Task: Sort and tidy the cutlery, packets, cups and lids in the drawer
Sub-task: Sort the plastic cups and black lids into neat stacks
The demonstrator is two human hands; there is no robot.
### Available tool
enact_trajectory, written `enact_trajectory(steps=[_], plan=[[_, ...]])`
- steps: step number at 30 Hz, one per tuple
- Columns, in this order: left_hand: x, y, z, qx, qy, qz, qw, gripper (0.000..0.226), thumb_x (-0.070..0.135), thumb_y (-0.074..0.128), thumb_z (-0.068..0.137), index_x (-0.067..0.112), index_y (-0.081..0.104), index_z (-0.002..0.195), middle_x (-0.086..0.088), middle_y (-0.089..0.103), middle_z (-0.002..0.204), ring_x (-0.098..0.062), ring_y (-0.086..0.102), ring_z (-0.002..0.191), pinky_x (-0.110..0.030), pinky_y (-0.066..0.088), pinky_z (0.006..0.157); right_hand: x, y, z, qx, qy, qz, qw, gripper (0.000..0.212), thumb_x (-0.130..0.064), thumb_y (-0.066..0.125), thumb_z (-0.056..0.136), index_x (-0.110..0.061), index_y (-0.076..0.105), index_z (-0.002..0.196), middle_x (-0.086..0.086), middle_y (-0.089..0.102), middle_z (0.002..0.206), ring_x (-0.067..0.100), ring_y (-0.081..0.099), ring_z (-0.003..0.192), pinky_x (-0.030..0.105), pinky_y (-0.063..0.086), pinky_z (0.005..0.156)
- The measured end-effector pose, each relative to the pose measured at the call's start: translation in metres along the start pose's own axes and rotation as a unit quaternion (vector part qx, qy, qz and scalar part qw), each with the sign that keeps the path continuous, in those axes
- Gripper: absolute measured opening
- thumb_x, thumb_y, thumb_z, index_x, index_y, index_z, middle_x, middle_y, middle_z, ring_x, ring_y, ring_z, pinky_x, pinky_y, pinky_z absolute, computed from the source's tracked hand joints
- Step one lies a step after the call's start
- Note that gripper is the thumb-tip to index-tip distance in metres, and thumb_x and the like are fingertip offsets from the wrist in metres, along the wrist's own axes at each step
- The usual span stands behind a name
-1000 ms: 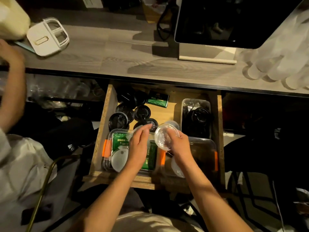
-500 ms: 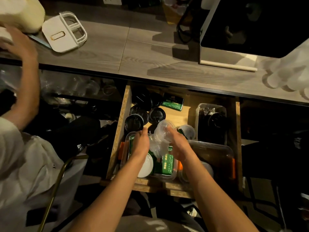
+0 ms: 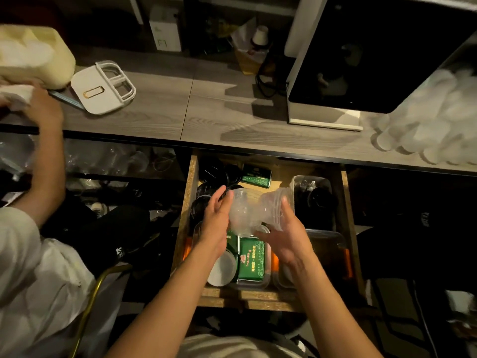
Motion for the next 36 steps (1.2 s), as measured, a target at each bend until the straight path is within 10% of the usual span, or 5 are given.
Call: enact_trajectory(steps=[5,12,24,33,36], plan=[[0.023,0.013,-0.027,-0.147,-0.108,-0.074,0.980,0.069,0.061,0.055,0.077,0.020,0.057,0.132,-0.014,0.065,0.127,-0.034,0.064,0.113,-0.047,0.059,0.081,-0.025,0.019,-0.025,-0.015,-0.084,-0.044,0.995,0.044,-0.042,0.043,0.100,-0.007,0.064,0.118,0.010,0.072,0.112,0.021,0.070,0.102,0.044,0.052,0.090],[0.048,0.005,-0.039,-0.134,-0.006,-0.088,0.987,0.059,0.042,0.063,0.084,0.021,0.052,0.137,-0.015,0.056,0.137,-0.031,0.061,0.113,-0.038,0.061,0.067,-0.072,0.043,-0.056,0.081,-0.198,-0.211,0.954,0.030,-0.032,0.049,0.100,-0.015,0.073,0.109,0.004,0.073,0.105,0.022,0.068,0.100,0.028,0.055,0.076],[0.067,0.003,-0.066,-0.192,0.106,0.032,0.975,0.047,0.060,0.045,0.089,0.033,0.065,0.121,-0.009,0.065,0.128,-0.027,0.062,0.118,-0.040,0.057,0.085,-0.075,0.083,-0.060,0.142,-0.235,-0.514,0.813,0.024,-0.024,0.049,0.101,-0.004,0.059,0.111,0.013,0.066,0.104,0.023,0.060,0.087,0.033,0.045,0.070],[0.075,0.008,-0.069,-0.242,0.115,0.151,0.951,0.010,0.043,0.062,0.093,0.045,0.053,0.097,0.017,0.061,0.101,0.001,0.060,0.091,-0.022,0.051,0.080,-0.057,0.074,-0.060,0.107,-0.214,-0.546,0.803,0.040,-0.007,0.045,0.100,-0.012,0.040,0.139,0.014,0.062,0.125,0.027,0.063,0.107,0.043,0.056,0.089],[0.071,0.008,-0.070,-0.228,0.130,0.137,0.955,0.007,0.036,0.062,0.094,0.041,0.059,0.097,0.013,0.066,0.097,-0.003,0.064,0.088,-0.023,0.051,0.076,-0.055,0.069,-0.061,0.039,-0.176,-0.426,0.887,0.032,-0.018,0.048,0.101,-0.020,0.051,0.133,0.010,0.061,0.126,0.025,0.062,0.107,0.053,0.055,0.090]])
Point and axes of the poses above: each hand's wrist, its own z-axis towards the middle knuckle, its own y-axis out of the palm, x = y × z, the point moved 3 cm from there along z, towards the middle knuckle
